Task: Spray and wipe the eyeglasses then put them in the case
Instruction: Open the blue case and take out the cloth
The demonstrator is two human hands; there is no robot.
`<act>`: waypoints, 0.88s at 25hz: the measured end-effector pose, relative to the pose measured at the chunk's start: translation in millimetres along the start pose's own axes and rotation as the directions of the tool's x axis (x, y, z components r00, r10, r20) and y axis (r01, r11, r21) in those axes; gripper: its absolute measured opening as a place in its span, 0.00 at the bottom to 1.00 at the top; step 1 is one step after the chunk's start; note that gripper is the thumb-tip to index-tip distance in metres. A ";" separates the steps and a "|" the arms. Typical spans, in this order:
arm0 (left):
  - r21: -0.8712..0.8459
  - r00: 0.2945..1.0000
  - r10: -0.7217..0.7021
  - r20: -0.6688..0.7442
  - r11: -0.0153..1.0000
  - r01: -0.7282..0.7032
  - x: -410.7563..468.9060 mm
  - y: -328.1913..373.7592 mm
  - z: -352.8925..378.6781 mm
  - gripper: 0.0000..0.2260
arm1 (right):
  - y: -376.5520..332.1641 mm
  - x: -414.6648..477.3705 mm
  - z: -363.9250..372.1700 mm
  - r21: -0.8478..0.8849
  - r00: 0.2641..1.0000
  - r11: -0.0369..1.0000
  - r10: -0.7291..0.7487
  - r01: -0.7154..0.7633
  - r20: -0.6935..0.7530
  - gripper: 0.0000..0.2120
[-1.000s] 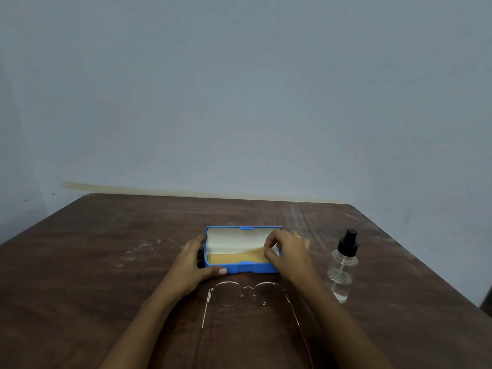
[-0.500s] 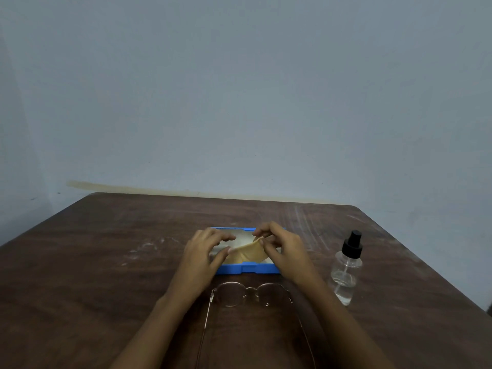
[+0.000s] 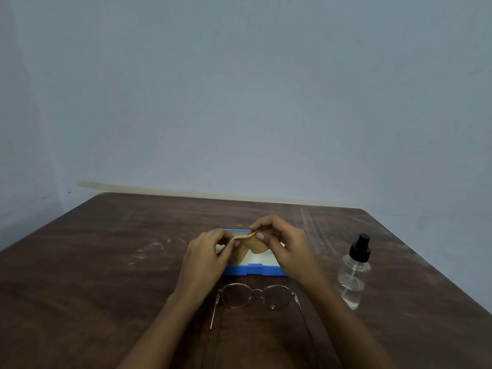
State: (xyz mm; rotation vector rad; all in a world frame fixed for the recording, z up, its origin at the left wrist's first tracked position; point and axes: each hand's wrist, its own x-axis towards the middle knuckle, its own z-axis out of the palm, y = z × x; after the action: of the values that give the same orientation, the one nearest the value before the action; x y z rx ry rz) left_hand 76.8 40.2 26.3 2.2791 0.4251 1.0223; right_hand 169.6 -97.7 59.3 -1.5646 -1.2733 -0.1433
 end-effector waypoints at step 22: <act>-0.806 0.846 -0.524 0.094 0.458 0.374 5.0 26.5 -13.1 0.04 | -4.3 -3.4 15.7 -0.301 0.984 0.943 -0.107 0.145 0.141 0.10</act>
State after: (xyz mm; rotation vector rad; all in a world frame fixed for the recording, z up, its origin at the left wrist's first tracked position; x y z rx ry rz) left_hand 71.4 27.4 52.9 1.1473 0.4746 0.8640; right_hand 157.3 -88.6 53.2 -1.7796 -1.5045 -0.3483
